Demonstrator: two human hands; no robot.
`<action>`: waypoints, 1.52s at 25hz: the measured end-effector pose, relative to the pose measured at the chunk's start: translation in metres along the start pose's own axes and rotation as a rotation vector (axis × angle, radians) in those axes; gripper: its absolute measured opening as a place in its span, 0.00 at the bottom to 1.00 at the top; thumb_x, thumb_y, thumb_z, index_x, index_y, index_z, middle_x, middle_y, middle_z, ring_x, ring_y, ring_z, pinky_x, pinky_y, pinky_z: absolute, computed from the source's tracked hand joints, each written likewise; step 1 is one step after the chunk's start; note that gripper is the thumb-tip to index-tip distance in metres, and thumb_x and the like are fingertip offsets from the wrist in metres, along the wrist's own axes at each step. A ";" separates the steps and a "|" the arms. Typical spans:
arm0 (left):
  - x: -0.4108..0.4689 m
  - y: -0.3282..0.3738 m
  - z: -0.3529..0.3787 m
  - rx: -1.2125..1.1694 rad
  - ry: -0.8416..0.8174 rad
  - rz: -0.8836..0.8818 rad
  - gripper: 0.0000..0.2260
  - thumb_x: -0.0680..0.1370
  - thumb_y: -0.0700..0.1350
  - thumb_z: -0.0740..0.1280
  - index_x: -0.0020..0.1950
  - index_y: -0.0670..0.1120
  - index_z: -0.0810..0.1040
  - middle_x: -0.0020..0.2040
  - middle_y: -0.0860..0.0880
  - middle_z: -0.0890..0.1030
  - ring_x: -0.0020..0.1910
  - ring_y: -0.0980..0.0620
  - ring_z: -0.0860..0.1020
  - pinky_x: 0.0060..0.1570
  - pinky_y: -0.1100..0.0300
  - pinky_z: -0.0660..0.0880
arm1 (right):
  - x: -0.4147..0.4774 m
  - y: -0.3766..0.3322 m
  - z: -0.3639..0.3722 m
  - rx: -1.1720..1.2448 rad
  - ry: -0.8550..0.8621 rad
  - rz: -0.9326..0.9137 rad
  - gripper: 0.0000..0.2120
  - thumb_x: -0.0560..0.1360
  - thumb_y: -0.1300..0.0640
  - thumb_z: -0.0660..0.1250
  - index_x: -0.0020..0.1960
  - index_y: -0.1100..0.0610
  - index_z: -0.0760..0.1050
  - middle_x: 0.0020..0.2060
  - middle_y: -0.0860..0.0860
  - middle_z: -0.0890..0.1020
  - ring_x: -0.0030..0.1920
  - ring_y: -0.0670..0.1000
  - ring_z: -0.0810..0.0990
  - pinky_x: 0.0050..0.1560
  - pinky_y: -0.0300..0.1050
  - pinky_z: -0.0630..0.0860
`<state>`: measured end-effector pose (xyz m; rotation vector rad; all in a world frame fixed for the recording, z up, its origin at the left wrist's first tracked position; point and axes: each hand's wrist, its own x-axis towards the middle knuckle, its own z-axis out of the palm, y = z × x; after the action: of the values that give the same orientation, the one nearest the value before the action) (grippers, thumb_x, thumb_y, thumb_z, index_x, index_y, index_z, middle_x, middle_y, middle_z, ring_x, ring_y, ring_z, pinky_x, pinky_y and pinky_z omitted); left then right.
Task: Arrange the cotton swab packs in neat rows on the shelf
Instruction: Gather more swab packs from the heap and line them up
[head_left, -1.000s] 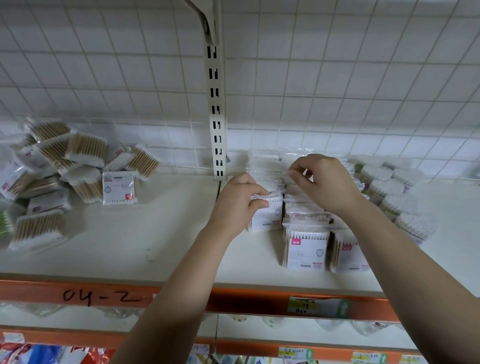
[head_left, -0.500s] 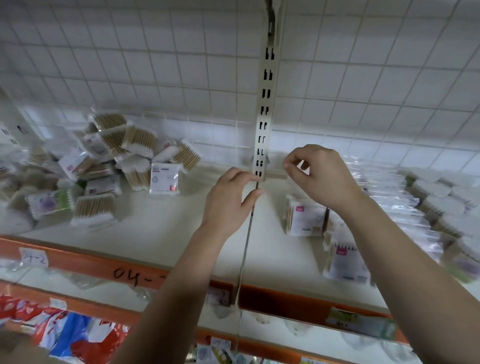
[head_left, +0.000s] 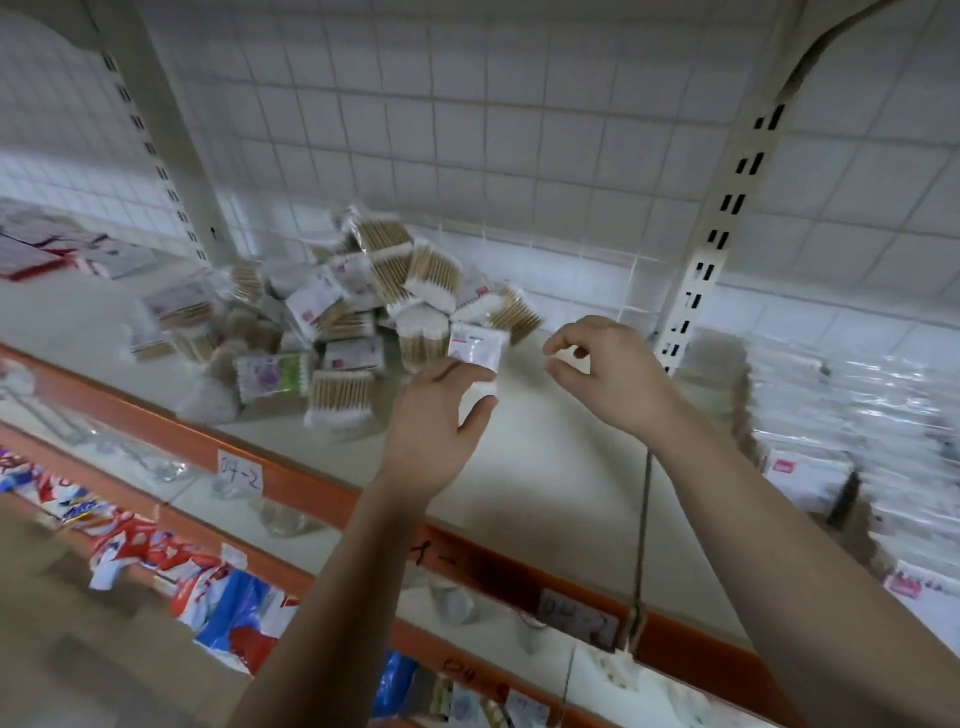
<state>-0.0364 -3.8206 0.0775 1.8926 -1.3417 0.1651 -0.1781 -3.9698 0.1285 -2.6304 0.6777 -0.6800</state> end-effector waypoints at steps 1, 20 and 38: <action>-0.003 -0.008 -0.008 0.011 0.001 -0.011 0.11 0.75 0.49 0.65 0.56 0.49 0.80 0.51 0.50 0.80 0.50 0.49 0.77 0.48 0.57 0.74 | 0.007 -0.004 0.011 0.005 -0.015 -0.006 0.07 0.73 0.57 0.68 0.51 0.54 0.80 0.47 0.50 0.79 0.49 0.50 0.76 0.47 0.41 0.67; -0.024 -0.119 -0.064 0.204 0.013 -0.119 0.15 0.74 0.54 0.61 0.55 0.51 0.81 0.56 0.53 0.79 0.56 0.49 0.73 0.53 0.50 0.70 | 0.053 -0.040 0.088 0.045 -0.009 0.097 0.23 0.68 0.58 0.75 0.62 0.51 0.76 0.59 0.50 0.73 0.57 0.50 0.74 0.53 0.40 0.69; -0.025 -0.112 -0.059 0.261 -0.147 -0.118 0.15 0.73 0.55 0.69 0.58 0.53 0.77 0.66 0.50 0.69 0.66 0.48 0.61 0.62 0.52 0.65 | 0.035 -0.042 0.097 0.144 0.115 0.012 0.13 0.72 0.55 0.72 0.55 0.54 0.76 0.52 0.50 0.80 0.52 0.54 0.78 0.48 0.51 0.76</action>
<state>0.0661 -3.7495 0.0459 2.2346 -1.3530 0.1489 -0.0850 -3.9339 0.0794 -2.4689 0.6497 -0.8495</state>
